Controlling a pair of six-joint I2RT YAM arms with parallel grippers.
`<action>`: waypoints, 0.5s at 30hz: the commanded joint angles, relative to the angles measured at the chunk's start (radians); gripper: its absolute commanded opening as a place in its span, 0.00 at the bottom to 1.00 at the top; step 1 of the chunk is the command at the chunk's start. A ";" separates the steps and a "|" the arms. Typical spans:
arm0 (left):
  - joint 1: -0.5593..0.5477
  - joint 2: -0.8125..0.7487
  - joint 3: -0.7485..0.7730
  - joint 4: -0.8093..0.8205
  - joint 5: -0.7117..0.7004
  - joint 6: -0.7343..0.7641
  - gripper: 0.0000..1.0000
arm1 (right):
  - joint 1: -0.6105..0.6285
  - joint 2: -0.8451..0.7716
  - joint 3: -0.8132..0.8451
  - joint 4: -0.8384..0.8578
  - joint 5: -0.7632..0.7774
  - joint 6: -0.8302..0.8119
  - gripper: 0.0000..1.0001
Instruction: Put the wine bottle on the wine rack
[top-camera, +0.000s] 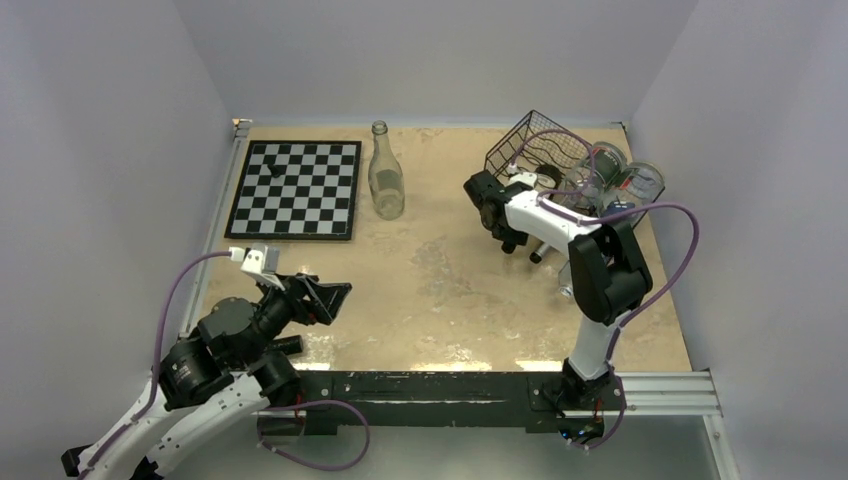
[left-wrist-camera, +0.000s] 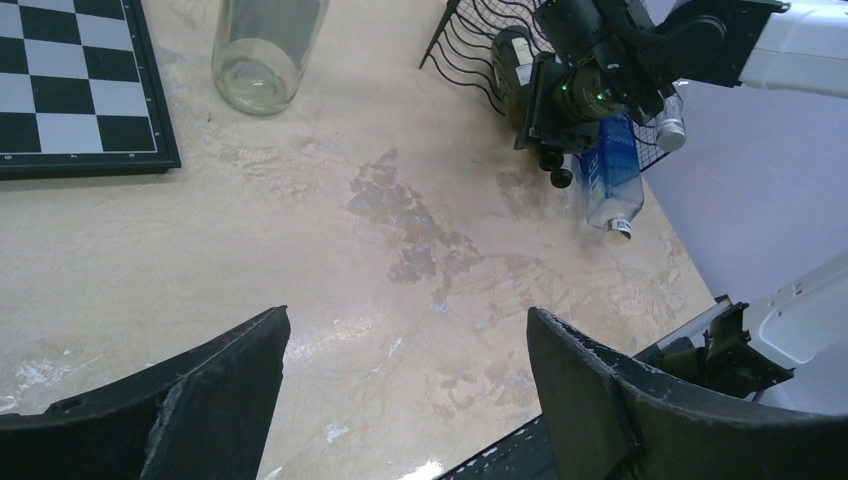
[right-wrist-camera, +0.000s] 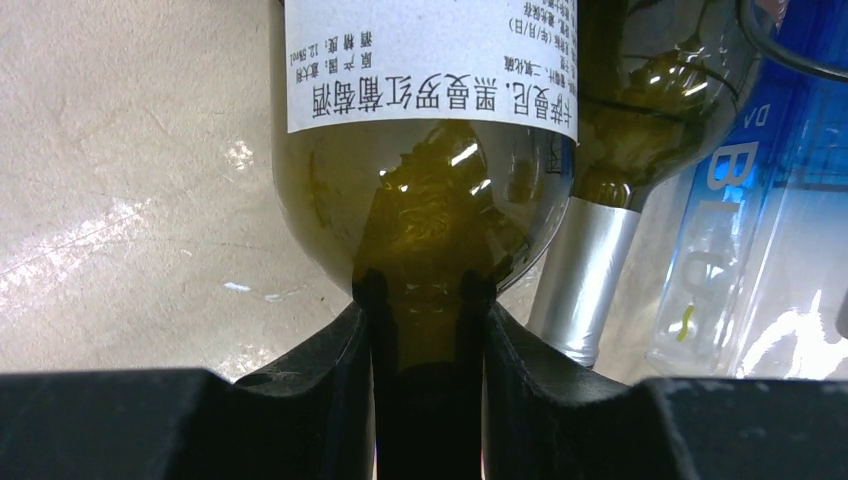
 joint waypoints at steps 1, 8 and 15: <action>0.004 -0.011 0.049 0.017 0.015 0.006 0.91 | -0.044 0.018 0.115 0.048 0.100 -0.029 0.00; 0.004 0.001 0.064 0.018 0.001 0.025 0.91 | -0.071 0.060 0.157 0.029 0.026 -0.062 0.04; 0.004 0.016 0.071 0.028 -0.006 0.039 0.92 | -0.069 0.022 0.112 0.075 -0.028 -0.098 0.53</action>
